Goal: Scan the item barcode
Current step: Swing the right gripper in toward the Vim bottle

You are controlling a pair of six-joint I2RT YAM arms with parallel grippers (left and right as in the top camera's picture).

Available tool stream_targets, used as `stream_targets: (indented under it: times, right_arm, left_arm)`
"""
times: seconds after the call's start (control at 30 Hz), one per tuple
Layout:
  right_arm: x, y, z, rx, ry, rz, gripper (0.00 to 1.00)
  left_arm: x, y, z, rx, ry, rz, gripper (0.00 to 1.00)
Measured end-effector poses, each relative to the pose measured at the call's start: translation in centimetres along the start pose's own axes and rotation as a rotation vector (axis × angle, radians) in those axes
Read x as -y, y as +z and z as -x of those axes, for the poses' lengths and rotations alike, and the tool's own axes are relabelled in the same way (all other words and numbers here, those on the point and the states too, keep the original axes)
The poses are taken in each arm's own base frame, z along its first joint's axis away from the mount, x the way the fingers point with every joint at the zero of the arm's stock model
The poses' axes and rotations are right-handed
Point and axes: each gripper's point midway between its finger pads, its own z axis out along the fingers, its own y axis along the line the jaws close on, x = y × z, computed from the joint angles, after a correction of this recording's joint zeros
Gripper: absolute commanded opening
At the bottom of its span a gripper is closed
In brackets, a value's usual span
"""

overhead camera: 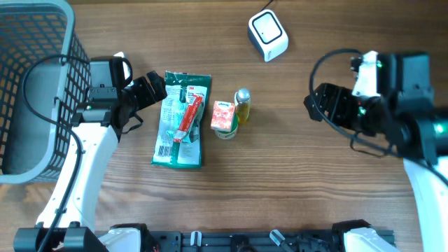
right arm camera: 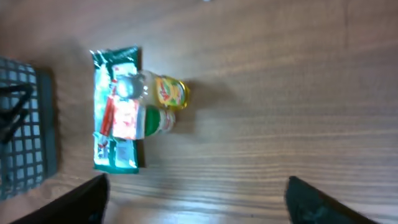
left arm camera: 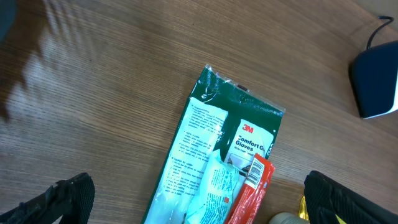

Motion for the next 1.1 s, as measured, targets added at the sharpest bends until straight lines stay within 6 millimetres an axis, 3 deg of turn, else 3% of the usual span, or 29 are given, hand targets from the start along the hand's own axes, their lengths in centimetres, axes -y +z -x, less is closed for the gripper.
stream_targets:
  times: [0.13, 0.9, 1.1]
  right_arm:
    - [0.3, 1.1, 0.0, -0.04, 0.011, -0.014, 0.73]
    - [0.2, 1.1, -0.1, -0.042, -0.013, -0.012, 0.79]
    - [-1.7, 1.4, -0.8, -0.053, -0.099, 0.022, 0.79]
  left_arm:
    - [0.0, 0.0, 0.0, 0.0, 0.0, 0.0, 1.0]
    - [0.0, 0.0, 0.0, 0.0, 0.0, 0.001, 1.0]
    - [0.0, 0.0, 0.0, 0.0, 0.0, 0.0, 1.0]
